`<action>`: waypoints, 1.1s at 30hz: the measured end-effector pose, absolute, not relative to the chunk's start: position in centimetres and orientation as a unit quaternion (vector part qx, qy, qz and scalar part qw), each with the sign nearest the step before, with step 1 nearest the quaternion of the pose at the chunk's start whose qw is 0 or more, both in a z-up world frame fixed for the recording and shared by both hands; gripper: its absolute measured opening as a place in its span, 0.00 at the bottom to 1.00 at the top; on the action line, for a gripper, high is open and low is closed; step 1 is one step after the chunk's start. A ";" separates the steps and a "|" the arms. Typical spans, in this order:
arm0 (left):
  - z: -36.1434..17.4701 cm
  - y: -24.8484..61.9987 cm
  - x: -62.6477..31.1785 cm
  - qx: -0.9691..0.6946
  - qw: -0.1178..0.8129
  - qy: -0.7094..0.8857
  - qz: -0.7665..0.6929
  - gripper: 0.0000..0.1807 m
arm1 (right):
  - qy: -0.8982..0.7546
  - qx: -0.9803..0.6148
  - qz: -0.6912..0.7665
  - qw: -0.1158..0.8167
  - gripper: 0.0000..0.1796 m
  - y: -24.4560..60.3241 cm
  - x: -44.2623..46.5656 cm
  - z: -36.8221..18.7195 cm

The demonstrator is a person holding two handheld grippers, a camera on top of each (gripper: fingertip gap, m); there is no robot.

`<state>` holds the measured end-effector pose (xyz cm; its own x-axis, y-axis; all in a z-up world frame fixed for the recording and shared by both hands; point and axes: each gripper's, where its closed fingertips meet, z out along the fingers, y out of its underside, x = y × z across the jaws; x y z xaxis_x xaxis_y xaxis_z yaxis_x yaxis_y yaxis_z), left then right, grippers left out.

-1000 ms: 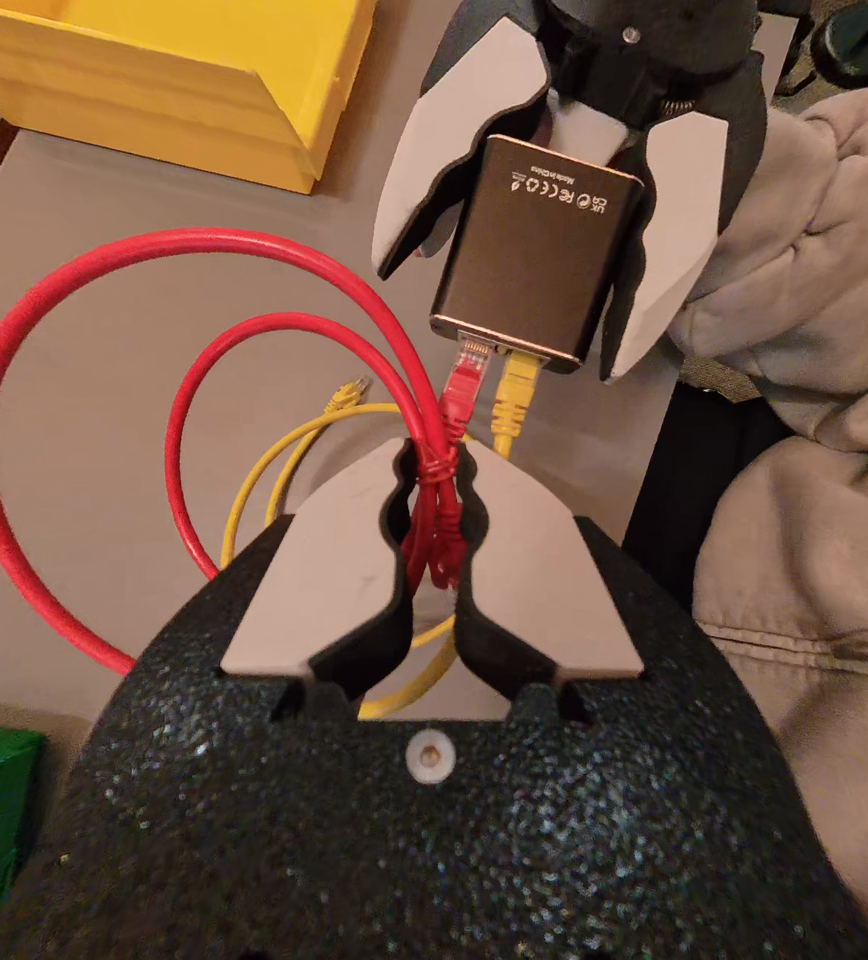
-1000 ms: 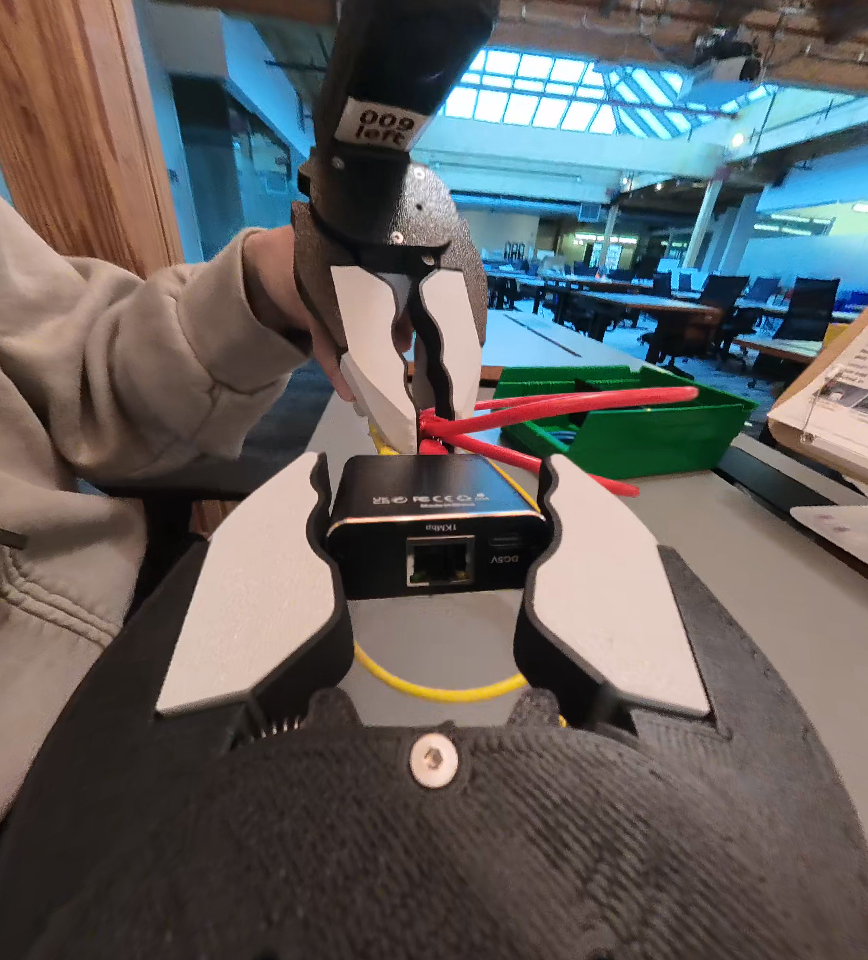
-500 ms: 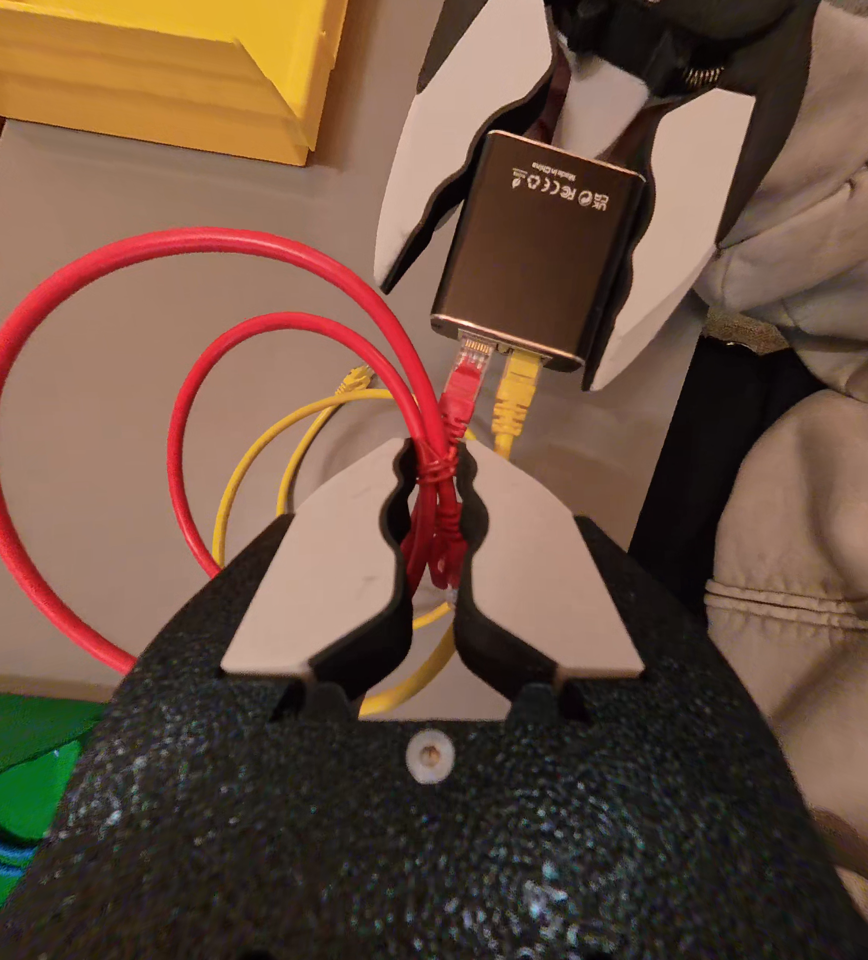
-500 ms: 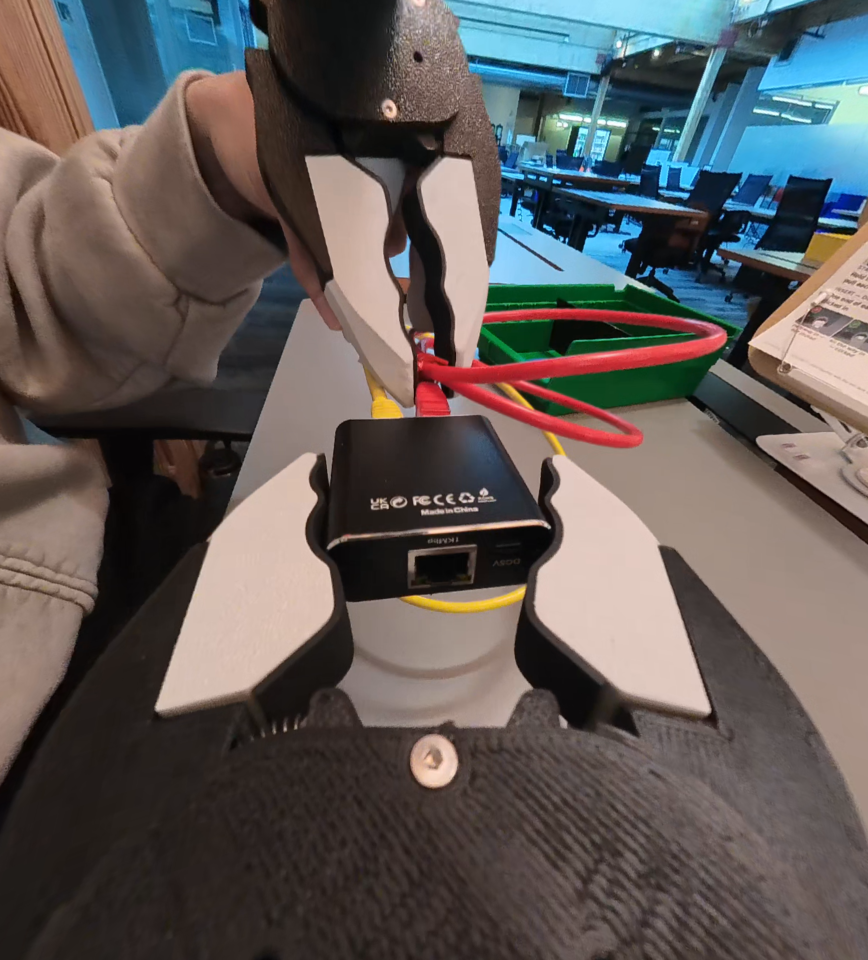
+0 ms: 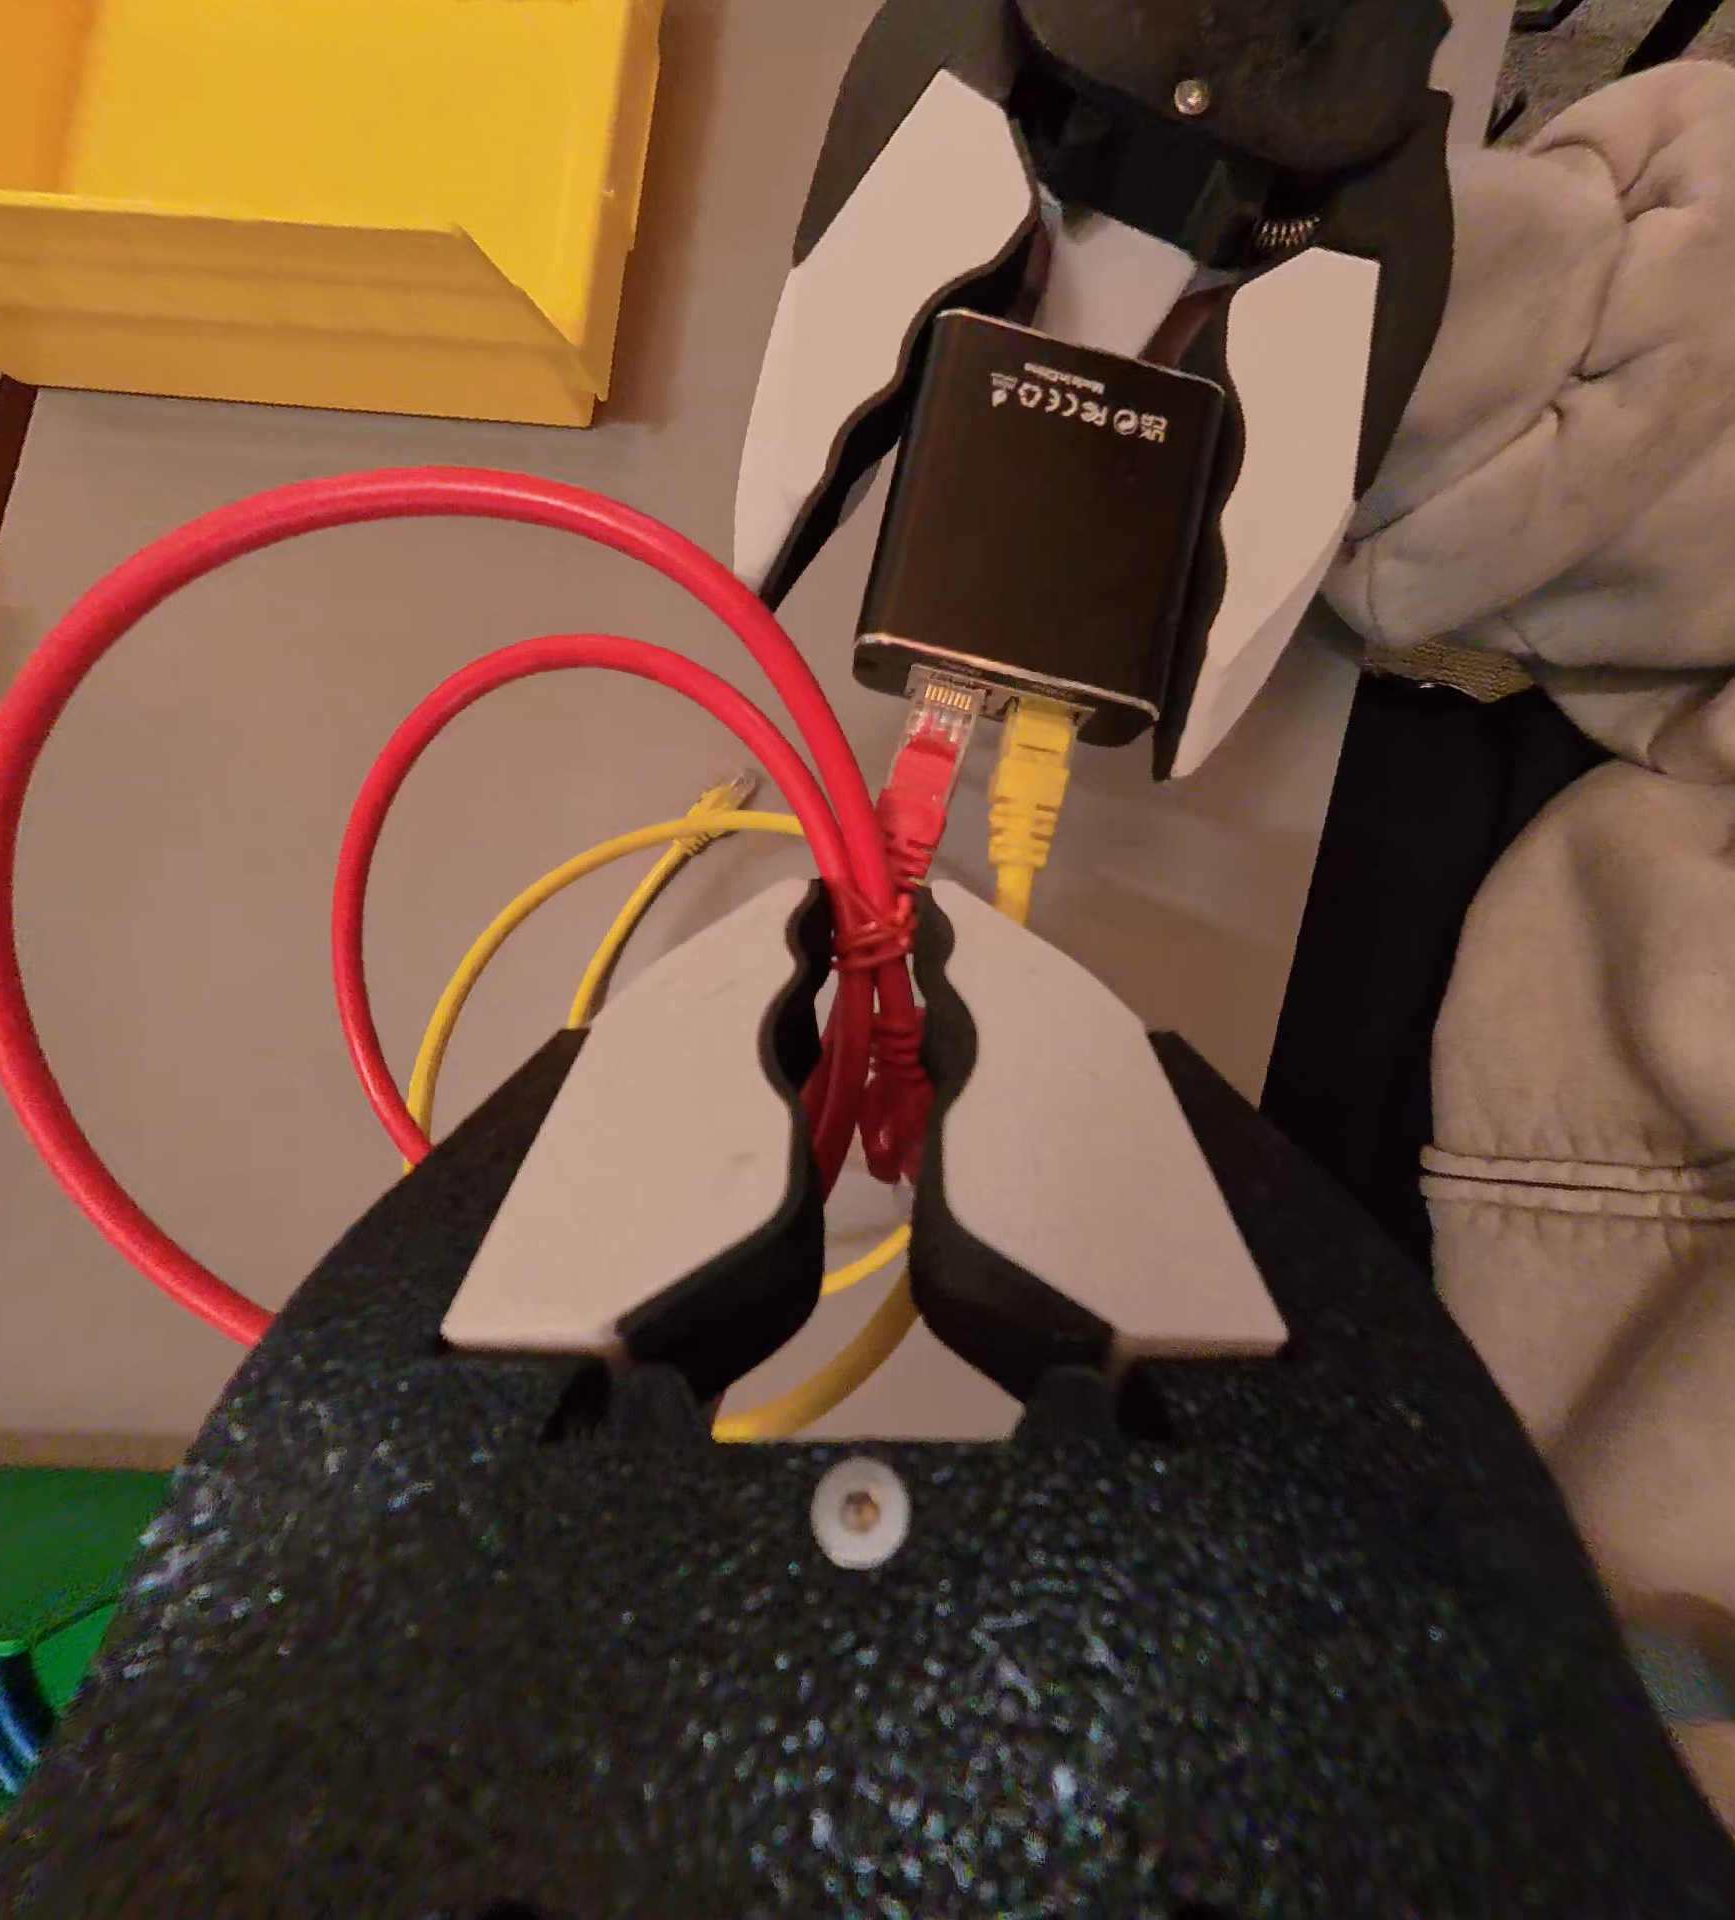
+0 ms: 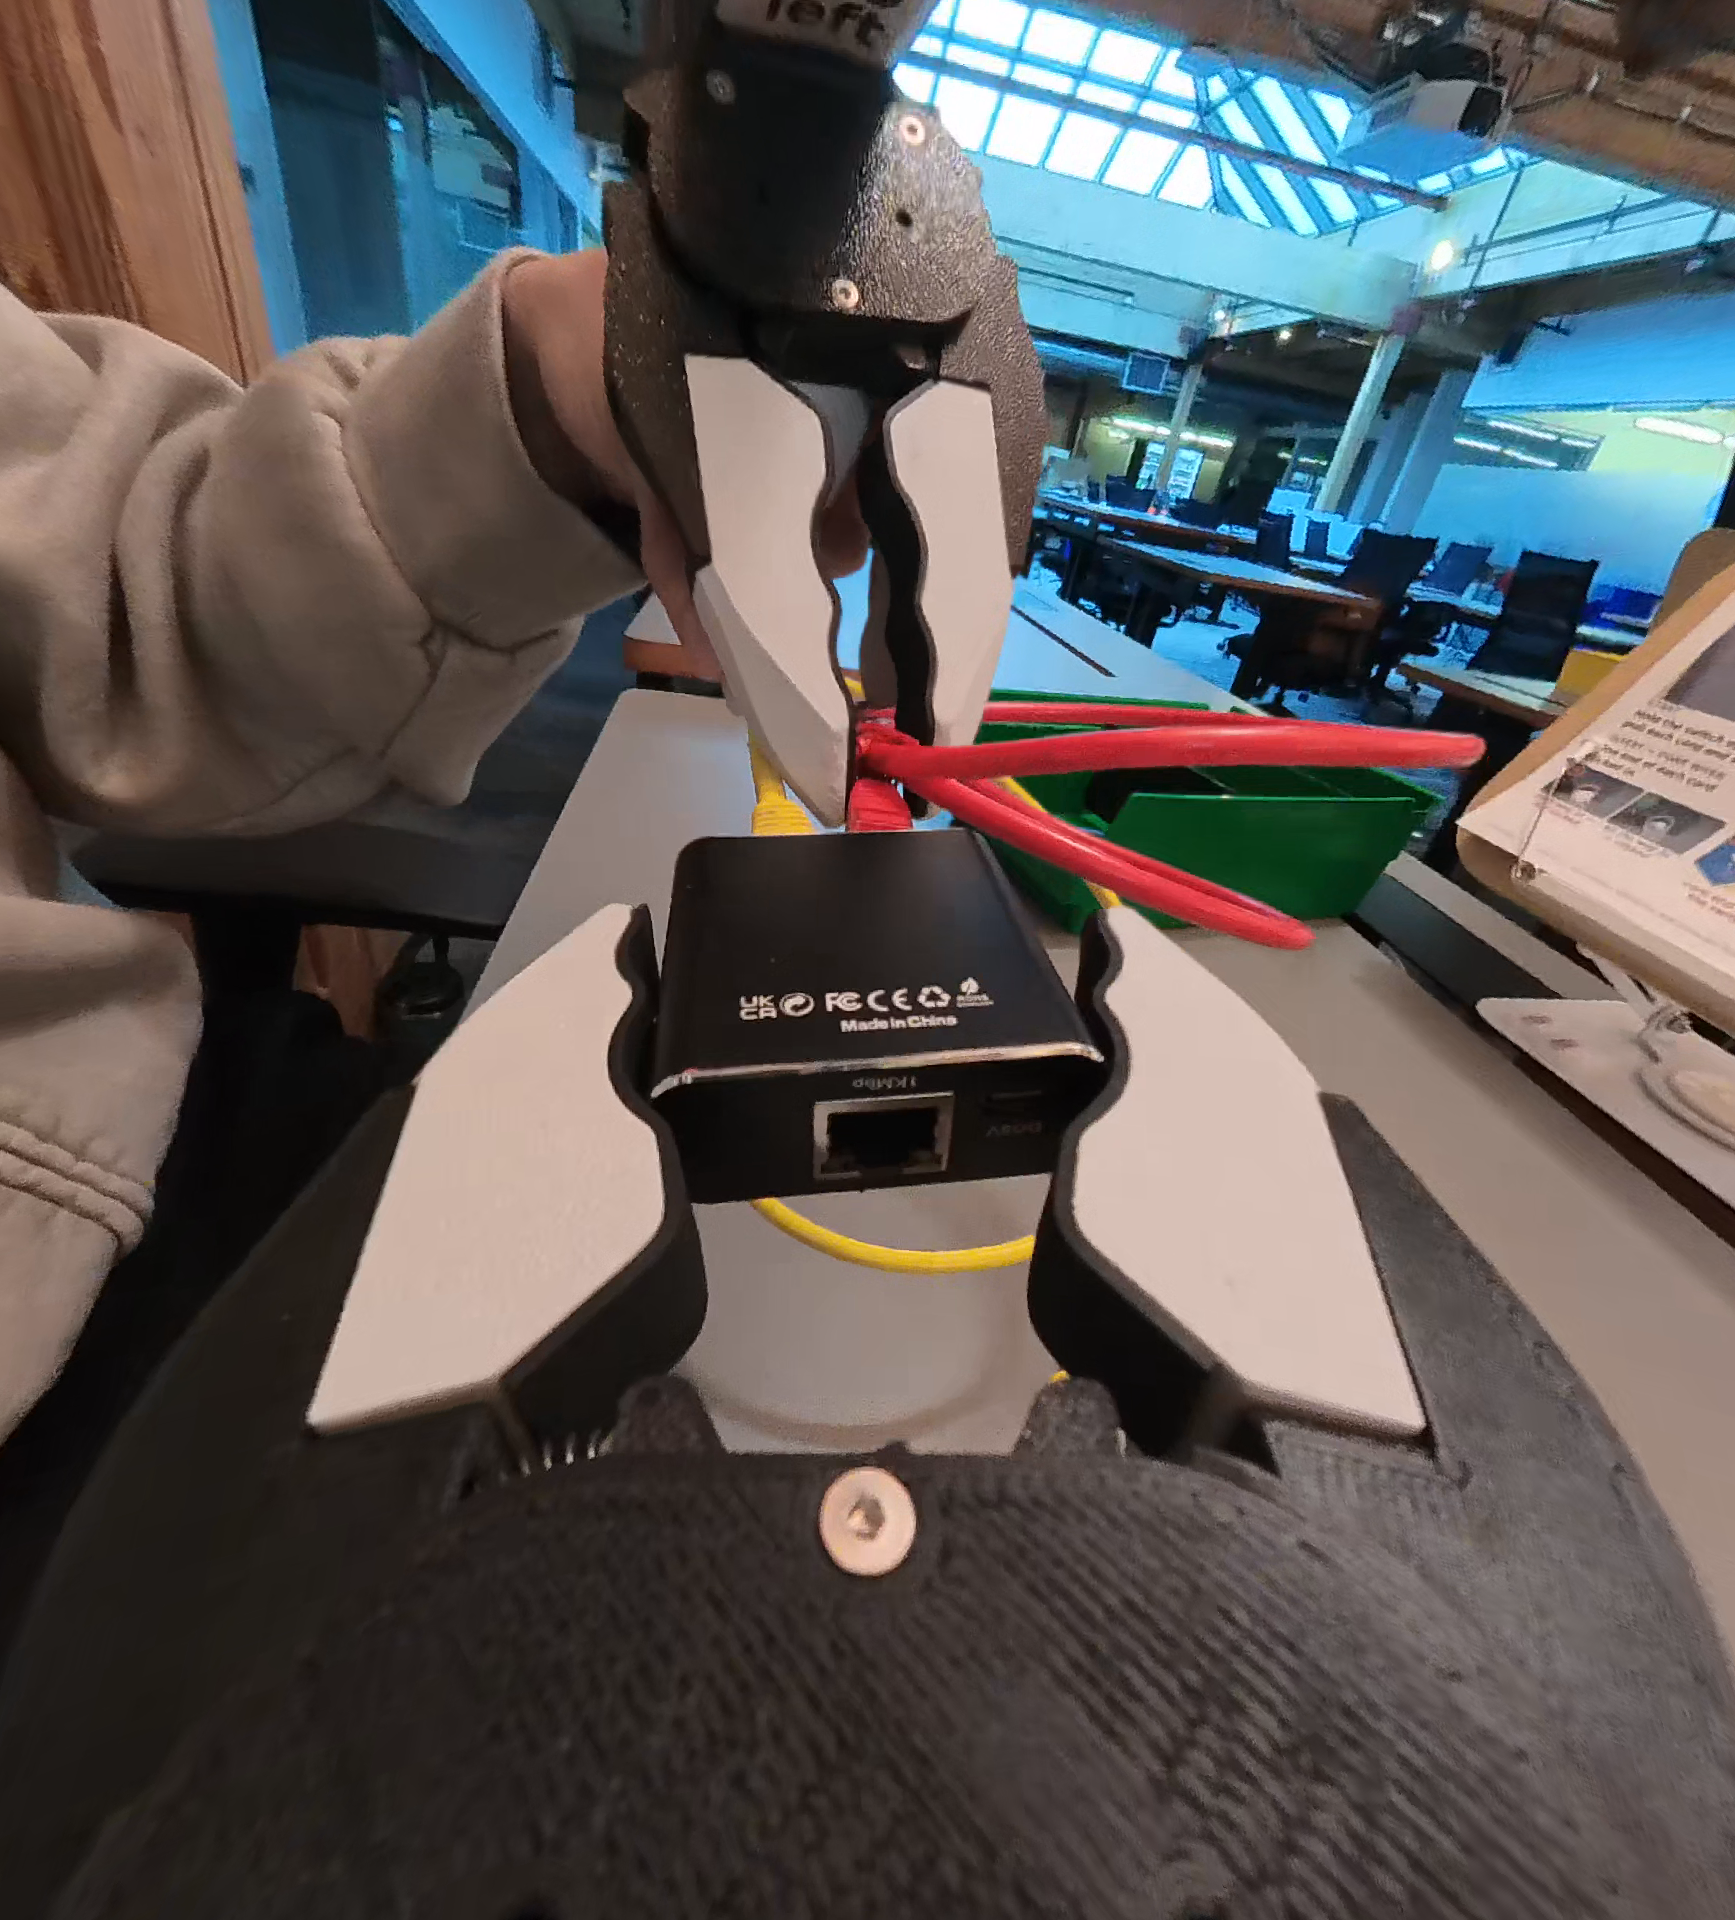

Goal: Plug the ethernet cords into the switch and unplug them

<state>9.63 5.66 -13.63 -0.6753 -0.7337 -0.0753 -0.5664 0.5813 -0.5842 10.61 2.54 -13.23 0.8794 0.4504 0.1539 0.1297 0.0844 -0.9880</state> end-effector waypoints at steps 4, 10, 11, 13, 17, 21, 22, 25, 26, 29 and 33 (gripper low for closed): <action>-13.7 5.7 9.5 -0.372 0.151 0.872 -0.280 0.08 | -0.214 -0.668 0.114 0.704 0.44 2.7 10.5 -13.3; -13.2 5.9 9.5 -0.376 0.182 0.866 -0.277 0.07 | -0.202 -0.674 0.120 0.700 0.44 3.5 10.4 -13.6; -13.1 6.0 9.6 -0.378 0.182 0.863 -0.281 0.07 | -0.199 -0.674 0.119 0.702 0.44 3.5 10.4 -13.6; -13.5 6.2 9.5 -0.380 0.178 0.865 -0.275 0.07 | -0.200 -0.671 0.106 0.706 0.44 3.6 10.3 -13.3; -13.7 6.0 9.4 -0.380 0.166 0.862 -0.292 0.07 | -0.201 -0.676 0.119 0.699 0.44 3.5 10.2 -13.6; -13.8 5.3 9.2 -0.359 0.139 0.859 -0.338 0.07 | -0.213 -0.640 0.143 0.724 0.44 2.8 9.6 -12.3; -13.6 5.1 9.4 -0.351 0.146 0.855 -0.352 0.07 | -0.214 -0.633 0.134 0.732 0.44 2.6 9.8 -11.8; -13.7 5.1 9.4 -0.337 0.169 0.865 -0.332 0.08 | -0.224 -0.639 0.121 0.726 0.44 2.5 9.8 -12.0; -13.6 5.2 9.5 -0.335 0.172 0.865 -0.331 0.08 | -0.218 -0.636 0.124 0.729 0.44 2.6 9.9 -12.0; -13.4 5.6 9.9 -0.340 0.185 0.865 -0.318 0.07 | -0.202 -0.641 0.129 0.729 0.44 3.0 10.3 -12.3; -13.7 5.5 9.7 -0.349 0.191 0.871 -0.288 0.07 | -0.204 -0.655 0.129 0.716 0.44 3.5 10.0 -13.1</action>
<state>9.71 5.49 -13.71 -0.6839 -0.7177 -0.1314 -0.4980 0.5907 -0.6349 9.98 3.55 -13.06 0.8834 0.4524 0.1226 0.0819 0.1086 -0.9907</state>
